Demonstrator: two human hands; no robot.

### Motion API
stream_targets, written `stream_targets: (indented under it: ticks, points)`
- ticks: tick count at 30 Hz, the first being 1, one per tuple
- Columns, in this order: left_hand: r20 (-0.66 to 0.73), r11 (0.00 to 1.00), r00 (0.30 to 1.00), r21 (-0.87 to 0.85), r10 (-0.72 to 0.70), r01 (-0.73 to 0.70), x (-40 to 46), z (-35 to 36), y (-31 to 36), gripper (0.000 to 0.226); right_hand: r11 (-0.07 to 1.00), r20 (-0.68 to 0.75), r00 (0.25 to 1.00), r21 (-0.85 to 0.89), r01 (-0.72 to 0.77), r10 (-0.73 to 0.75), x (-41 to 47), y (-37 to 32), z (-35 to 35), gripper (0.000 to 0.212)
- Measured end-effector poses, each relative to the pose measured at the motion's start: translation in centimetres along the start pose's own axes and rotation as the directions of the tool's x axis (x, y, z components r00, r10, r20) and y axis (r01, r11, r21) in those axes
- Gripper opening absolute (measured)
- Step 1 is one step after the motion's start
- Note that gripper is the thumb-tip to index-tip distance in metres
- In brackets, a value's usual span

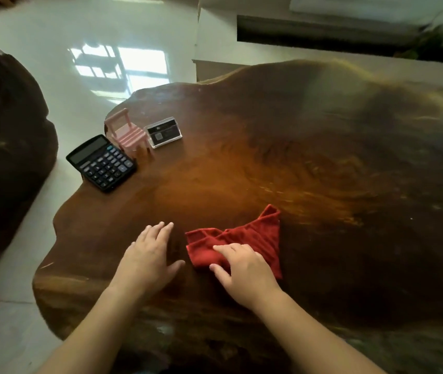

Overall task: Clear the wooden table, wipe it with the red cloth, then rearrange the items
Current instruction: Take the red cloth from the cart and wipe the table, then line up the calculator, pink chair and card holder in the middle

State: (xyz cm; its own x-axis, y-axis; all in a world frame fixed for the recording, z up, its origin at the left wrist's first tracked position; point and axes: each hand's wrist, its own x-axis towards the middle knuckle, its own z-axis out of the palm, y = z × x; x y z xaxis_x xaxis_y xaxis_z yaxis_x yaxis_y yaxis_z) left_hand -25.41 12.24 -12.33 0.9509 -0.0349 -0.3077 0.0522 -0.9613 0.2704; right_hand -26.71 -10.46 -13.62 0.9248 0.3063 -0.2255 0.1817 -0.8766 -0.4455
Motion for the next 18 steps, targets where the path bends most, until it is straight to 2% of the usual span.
stream_targets:
  ticks: [7, 13, 18]
  points:
    - [-0.119, 0.982, 0.98, -0.122, -0.16, 0.146, 5.1, -3.8, -3.6, 0.08, 0.996, -0.042, 0.997, -0.054, 0.065, -0.068, 9.5, -1.3, -4.4, 0.045]
    - [-0.262, 0.95, 0.919, -0.181, -0.296, 0.255, 11.2, -8.7, -10.3, 0.067, 0.981, -0.06, 0.98, -0.056, 0.186, -0.189, 20.6, -5.0, -7.5, 0.041]
    - [-0.315, 0.916, 0.868, -0.244, -0.384, 0.317, 15.3, -11.6, -16.0, 0.057, 0.955, -0.033, 0.955, -0.046, 0.293, -0.295, 28.7, -9.2, -8.0, 0.038]
